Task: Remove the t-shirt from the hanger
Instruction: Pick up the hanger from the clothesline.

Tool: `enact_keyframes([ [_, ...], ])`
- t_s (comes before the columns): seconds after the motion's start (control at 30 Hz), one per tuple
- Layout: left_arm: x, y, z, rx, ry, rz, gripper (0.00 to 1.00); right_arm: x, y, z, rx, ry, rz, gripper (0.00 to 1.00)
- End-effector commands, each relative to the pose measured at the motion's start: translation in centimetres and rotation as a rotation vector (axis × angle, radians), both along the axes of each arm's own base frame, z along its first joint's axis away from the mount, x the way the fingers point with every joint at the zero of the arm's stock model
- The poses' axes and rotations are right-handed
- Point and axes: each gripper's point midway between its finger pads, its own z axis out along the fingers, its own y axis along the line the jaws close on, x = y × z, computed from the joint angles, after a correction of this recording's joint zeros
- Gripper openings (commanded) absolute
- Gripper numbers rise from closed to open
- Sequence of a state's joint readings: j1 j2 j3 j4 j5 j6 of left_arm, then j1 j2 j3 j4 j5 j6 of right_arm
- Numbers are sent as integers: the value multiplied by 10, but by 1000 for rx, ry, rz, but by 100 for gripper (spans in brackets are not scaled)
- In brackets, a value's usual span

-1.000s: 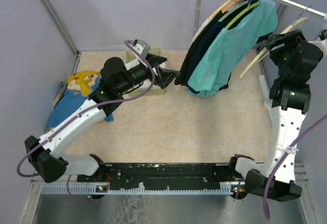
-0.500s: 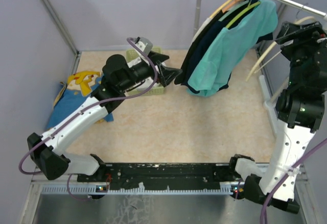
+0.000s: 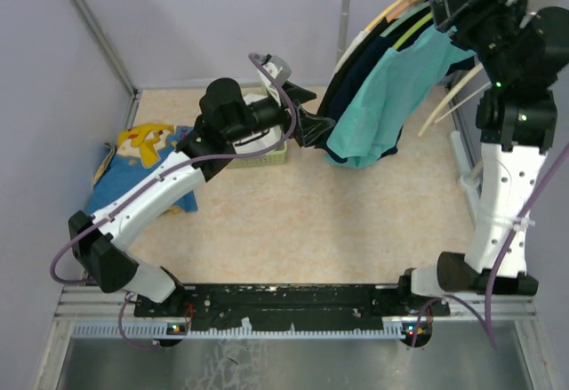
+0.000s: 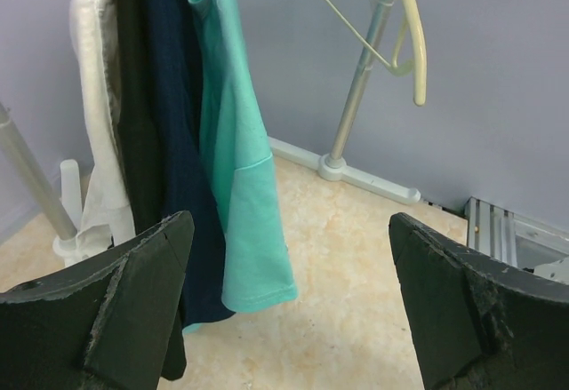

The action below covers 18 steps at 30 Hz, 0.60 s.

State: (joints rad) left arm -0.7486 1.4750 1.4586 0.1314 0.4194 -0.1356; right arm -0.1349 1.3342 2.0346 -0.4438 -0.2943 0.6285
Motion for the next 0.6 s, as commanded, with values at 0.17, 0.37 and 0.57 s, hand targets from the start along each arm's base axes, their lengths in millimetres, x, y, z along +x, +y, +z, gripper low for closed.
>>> enact_keyframes([
  [0.17, -11, -17, 17, -20, -32, -60, 97, 47, 34, -44, 2, 159, 72, 57],
  [0.37, -9, -33, 8, -1, -17, -105, 97, 60, 29, -68, 25, 239, 41, 54],
  [0.57, -4, -31, 3, 11, -25, -79, 97, 68, 31, -91, 48, 288, 46, 52],
])
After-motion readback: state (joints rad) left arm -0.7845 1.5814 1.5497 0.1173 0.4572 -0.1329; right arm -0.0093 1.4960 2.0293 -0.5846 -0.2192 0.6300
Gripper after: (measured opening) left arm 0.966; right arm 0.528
